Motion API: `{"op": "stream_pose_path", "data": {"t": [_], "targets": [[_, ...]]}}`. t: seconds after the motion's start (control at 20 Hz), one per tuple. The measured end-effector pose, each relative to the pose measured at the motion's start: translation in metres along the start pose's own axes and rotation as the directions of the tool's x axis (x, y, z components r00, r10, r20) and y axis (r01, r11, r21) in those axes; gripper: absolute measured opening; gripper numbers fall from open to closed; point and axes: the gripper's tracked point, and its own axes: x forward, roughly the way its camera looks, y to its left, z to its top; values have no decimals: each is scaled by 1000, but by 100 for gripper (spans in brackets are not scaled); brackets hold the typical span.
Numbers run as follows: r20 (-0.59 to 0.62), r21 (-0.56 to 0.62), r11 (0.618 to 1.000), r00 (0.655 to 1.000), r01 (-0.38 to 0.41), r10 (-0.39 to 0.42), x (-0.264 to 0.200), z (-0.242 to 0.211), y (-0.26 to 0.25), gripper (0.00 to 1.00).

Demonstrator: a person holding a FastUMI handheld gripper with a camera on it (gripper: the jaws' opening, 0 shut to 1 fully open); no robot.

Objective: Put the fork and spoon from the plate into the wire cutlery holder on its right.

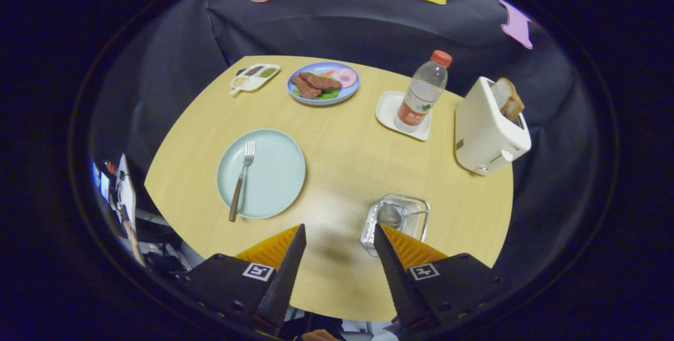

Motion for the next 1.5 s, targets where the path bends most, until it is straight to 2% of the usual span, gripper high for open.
{"op": "stream_pose_path", "data": {"t": [0.25,0.4,0.7,0.8,0.95,1.0,1.15,1.25,1.35,1.45,1.5], "targets": [[-13,-16,997,997,-73,73,29,12,65,94],[-34,-15,996,996,-84,83,55,17,99,98],[-114,29,989,983,-142,144,99,13,157,97],[-140,25,993,983,-114,117,113,10,163,97],[-160,49,996,984,-69,76,131,7,167,69],[-164,60,996,983,-72,81,134,6,171,67],[-190,98,991,975,-96,113,141,3,187,52],[-205,117,989,972,-90,112,146,-2,193,53],[-212,139,989,975,-41,70,148,0,190,20],[-209,128,990,974,-60,86,148,1,199,17],[-202,122,992,978,-36,60,147,-1,199,11]]}}
